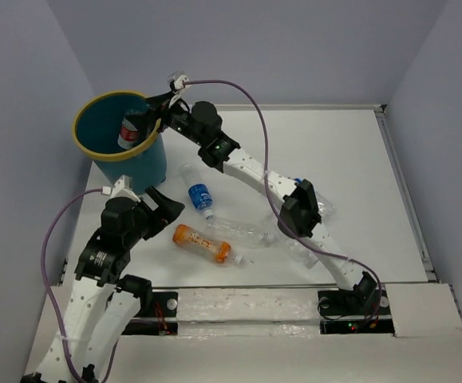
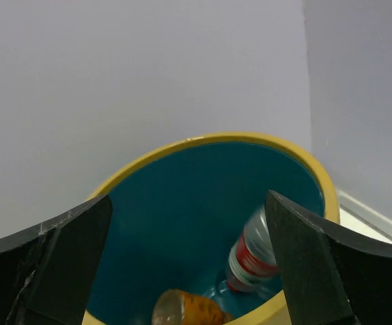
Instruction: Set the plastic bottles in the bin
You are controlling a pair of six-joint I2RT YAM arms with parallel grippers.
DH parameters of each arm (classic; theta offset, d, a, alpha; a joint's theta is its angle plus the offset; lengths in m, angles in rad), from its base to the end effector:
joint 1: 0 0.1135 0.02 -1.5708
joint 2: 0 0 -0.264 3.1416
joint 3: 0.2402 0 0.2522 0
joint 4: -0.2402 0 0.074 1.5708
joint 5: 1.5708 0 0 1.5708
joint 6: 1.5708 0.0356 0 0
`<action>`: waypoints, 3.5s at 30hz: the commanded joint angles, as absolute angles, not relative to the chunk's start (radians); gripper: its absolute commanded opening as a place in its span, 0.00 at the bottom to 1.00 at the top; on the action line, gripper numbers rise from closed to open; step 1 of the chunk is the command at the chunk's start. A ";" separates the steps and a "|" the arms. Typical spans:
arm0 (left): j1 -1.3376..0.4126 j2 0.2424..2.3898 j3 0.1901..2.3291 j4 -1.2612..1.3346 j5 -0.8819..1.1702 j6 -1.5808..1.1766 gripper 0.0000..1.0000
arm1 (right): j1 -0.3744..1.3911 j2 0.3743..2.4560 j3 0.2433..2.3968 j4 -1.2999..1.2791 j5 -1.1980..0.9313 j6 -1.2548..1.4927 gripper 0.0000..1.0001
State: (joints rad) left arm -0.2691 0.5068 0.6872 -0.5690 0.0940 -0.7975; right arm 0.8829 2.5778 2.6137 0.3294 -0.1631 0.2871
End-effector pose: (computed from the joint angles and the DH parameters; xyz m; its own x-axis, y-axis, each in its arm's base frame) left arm 0.1155 -0.0353 0.3031 -0.5045 -0.5999 -0.6210 -0.0180 0.7263 -0.6871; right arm 0.3687 0.4577 0.3623 -0.0256 0.4089 -0.9122 -0.8877 0.4103 0.2089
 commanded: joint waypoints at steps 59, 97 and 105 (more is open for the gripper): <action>-0.499 1.157 0.604 -0.498 -0.216 -0.891 0.51 | 0.838 1.815 1.213 -0.261 -0.367 -0.041 0.99; -0.209 1.268 1.790 -0.164 -0.786 -0.218 0.36 | 0.890 1.395 1.088 -0.193 -0.218 0.132 0.44; -0.095 1.430 1.807 -0.114 -0.899 -0.163 0.37 | 0.890 1.276 1.160 -0.186 -0.203 0.101 0.44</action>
State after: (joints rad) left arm -0.1131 1.4311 1.8248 -0.2024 -0.7937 -0.2287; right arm 0.8848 1.3293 1.0950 -0.2276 -0.2245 0.1272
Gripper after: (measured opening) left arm 0.795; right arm 0.637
